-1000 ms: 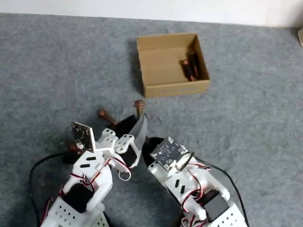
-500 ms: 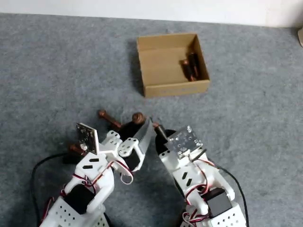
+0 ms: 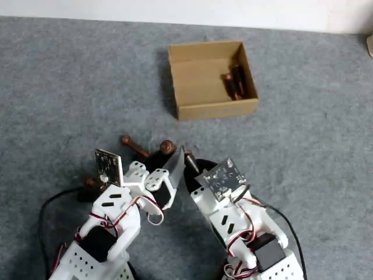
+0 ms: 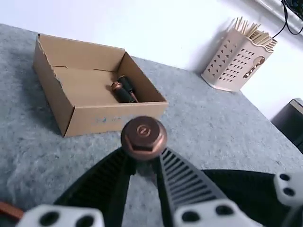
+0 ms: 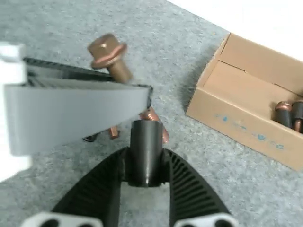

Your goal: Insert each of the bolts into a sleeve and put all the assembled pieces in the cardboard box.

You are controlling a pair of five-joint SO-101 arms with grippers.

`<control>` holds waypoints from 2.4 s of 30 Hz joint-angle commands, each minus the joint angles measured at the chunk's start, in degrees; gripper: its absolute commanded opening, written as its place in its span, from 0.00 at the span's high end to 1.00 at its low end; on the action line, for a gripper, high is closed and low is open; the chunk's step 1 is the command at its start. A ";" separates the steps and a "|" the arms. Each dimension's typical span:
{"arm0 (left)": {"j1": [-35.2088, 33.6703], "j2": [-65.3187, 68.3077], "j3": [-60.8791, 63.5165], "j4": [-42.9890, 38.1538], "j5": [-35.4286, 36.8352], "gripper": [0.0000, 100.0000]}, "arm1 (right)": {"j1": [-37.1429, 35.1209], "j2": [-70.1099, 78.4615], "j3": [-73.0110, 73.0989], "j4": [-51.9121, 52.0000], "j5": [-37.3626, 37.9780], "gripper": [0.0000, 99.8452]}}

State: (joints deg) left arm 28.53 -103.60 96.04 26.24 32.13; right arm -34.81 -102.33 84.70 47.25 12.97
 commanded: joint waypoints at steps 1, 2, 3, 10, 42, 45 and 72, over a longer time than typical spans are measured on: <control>-4.79 -1.01 1.01 -3.34 -0.44 1.00 | -0.13 -0.13 -2.42 -1.89 2.02 1.00; -6.20 -1.01 0.92 -4.57 -0.35 1.00 | -0.04 -0.13 -2.51 -1.89 2.02 1.00; -7.43 -1.01 0.57 -5.54 -0.35 1.00 | -0.04 -0.13 -2.59 -1.89 2.02 1.00; -11.74 -0.92 -9.45 -3.96 0.00 1.00 | -0.22 -0.04 -2.42 -1.63 2.46 1.00; 1.36 -0.92 -28.70 20.75 -7.65 1.00 | -0.22 -0.04 -2.86 -0.66 4.84 1.00; 1.36 -0.92 -31.60 20.75 -13.10 1.00 | -0.40 -0.04 -7.69 0.66 5.01 1.00; 18.86 36.00 -69.23 37.98 -38.68 1.00 | -1.27 -0.04 -13.85 8.04 5.10 1.00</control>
State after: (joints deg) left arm 46.55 -68.26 33.01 63.87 -6.11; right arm -37.80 -102.33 73.01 57.54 17.36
